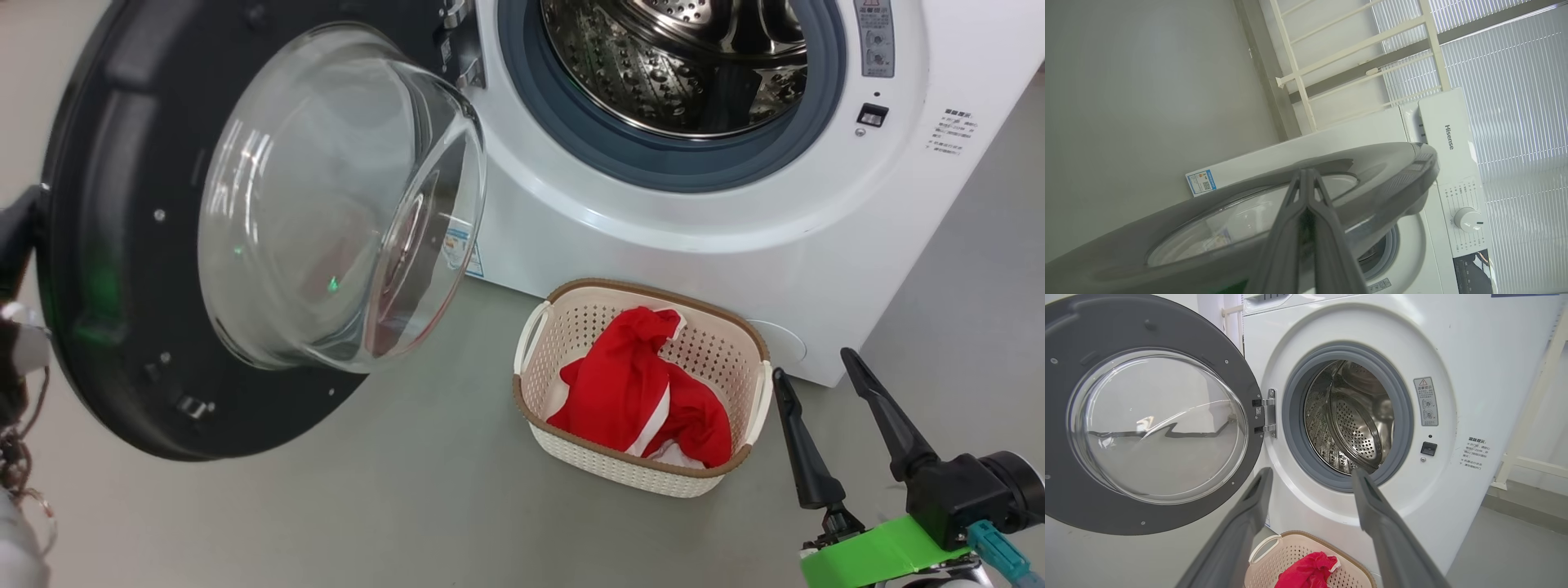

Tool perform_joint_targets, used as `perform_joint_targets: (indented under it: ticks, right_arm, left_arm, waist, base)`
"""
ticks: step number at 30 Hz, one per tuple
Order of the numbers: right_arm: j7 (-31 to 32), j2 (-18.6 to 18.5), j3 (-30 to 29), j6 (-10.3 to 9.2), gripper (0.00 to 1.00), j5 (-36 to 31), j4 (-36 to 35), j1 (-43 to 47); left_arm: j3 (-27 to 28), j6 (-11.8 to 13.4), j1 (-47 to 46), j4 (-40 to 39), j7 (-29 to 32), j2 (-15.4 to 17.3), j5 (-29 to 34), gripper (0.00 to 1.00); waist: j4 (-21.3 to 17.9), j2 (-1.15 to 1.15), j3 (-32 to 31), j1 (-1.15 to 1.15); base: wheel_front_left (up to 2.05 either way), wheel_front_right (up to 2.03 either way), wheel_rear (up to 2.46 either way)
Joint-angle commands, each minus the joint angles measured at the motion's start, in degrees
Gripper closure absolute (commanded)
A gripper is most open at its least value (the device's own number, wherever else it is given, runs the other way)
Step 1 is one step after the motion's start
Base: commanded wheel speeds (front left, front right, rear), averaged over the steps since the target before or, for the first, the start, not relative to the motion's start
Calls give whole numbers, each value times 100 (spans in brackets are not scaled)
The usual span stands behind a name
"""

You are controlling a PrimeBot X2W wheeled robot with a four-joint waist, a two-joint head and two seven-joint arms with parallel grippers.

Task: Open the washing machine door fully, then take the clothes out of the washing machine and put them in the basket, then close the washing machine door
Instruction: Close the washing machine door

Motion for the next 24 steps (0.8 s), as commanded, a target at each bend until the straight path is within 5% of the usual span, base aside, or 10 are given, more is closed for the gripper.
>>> perform_joint_targets:
  ticks: [1, 15, 24]
  right_arm:
    - [-64, -59, 137, 26, 0, 43, -106, -115]
    - [-157, -59, 144, 26, 0, 129, -11, -105]
    - [-185, -59, 128, 26, 0, 155, 11, -122]
  left_arm:
    - [-28, -66, 170, -266, 152, 38, -27, 100]
    - [239, 382, 1079, -2071, 437, -744, -654, 100]
    - [111, 737, 1597, -3016, 470, -944, -1145, 100]
  waist:
    - [-22, 0, -35, 0]
    - [-178, 0, -117, 0]
    - [-367, 0, -71, 0]
  base:
    - [0, 0, 0]
    - [0, 0, 0]
    - [0, 0, 0]
